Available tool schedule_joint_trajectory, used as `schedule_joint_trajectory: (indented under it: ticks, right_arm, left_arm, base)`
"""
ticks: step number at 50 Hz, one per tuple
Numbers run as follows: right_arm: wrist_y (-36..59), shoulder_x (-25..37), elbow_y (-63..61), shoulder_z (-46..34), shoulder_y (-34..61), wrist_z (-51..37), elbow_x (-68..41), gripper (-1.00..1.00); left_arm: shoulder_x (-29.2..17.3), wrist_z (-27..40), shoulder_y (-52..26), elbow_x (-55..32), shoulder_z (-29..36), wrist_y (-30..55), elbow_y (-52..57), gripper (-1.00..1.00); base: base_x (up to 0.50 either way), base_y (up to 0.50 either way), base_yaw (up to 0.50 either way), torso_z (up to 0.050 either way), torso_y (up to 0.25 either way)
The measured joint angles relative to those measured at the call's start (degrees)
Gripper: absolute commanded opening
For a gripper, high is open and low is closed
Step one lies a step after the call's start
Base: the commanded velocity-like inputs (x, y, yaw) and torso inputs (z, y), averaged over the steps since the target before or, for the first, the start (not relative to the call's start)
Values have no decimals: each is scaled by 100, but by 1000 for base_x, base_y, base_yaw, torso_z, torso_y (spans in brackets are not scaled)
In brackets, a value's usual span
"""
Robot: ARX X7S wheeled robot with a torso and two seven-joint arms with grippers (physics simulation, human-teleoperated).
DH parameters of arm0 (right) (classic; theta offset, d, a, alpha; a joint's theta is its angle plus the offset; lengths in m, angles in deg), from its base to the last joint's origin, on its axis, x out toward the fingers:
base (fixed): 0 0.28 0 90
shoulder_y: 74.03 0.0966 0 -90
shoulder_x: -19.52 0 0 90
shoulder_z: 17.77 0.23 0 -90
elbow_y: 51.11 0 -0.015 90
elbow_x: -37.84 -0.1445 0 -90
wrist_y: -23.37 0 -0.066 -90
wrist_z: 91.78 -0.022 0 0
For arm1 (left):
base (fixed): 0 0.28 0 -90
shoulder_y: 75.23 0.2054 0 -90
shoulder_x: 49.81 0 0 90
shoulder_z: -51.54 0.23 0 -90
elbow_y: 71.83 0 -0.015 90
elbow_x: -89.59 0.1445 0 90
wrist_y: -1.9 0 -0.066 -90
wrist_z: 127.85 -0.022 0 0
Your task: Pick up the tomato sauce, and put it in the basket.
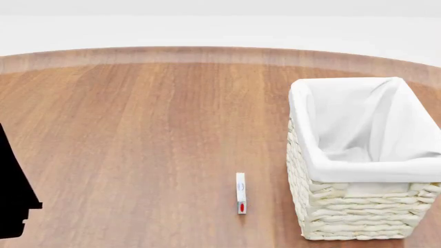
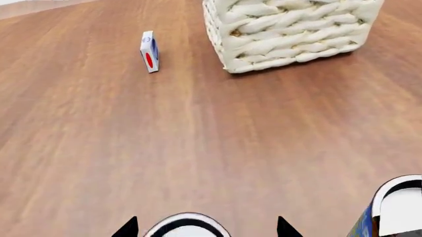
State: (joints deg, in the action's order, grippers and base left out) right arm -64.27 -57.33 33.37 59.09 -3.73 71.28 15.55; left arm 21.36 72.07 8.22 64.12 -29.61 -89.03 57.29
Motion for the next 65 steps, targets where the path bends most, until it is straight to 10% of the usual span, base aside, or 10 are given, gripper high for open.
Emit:
schedule_joint_trajectory:
  ticks: [15,16,65]
  right_arm:
    - [-138,-49,328,-23,-43,119,-131,100]
    - [-151,-52,352,-24,-48,126,-140,-100]
    - [1232,907,-1980,-136,1584,-565,355,-100]
  left_arm:
    - [-14,28,-17,11,41,-7,-22,100]
    - [-16,30,-17,11,43,-8,-23,100]
    - [-64,92,-33,26,104,-126,-157,100]
  base:
    - [0,0,0,0,0]
    - [0,0,0,0,0]
    - [0,0,0,0,0]
